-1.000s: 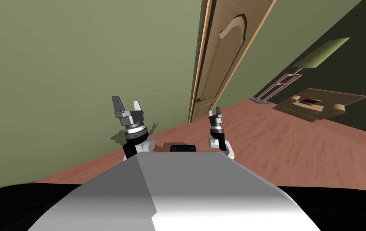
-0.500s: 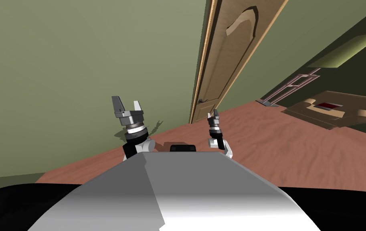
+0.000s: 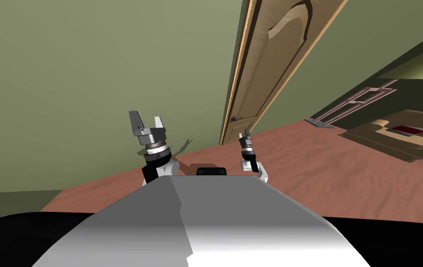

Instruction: Pull the door open

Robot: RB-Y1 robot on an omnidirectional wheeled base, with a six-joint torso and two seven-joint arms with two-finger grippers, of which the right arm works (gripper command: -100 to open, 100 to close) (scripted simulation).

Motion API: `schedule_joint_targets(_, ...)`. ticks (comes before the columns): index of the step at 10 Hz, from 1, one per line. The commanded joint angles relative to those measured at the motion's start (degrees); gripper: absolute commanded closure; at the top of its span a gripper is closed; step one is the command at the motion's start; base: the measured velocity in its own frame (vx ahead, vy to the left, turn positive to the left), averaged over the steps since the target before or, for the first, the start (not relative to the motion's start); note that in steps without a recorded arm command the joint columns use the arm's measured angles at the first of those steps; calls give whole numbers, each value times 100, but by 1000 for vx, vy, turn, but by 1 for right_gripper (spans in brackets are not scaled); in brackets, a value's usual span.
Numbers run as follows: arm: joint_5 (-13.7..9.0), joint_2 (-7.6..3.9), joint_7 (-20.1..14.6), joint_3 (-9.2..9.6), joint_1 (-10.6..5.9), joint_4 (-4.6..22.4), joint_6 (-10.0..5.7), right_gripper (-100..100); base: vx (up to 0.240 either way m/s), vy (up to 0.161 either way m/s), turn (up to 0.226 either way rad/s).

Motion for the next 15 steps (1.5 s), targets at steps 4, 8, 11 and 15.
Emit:
schedule_joint_targets(4, -71, -237, -90, -22, -246, 792, -177, -100, 81, -79, 117)
schedule_joint_targets(8, -126, -429, -159, -28, -432, 1456, -326, -100, 82, -90, 118)
schedule_joint_targets(11, -167, -571, -210, -33, -571, 1946, -437, -100, 66, -99, 120)
schedule_joint_targets(15, -220, -754, -277, -40, -752, 2581, -581, -100, 75, -83, 113)
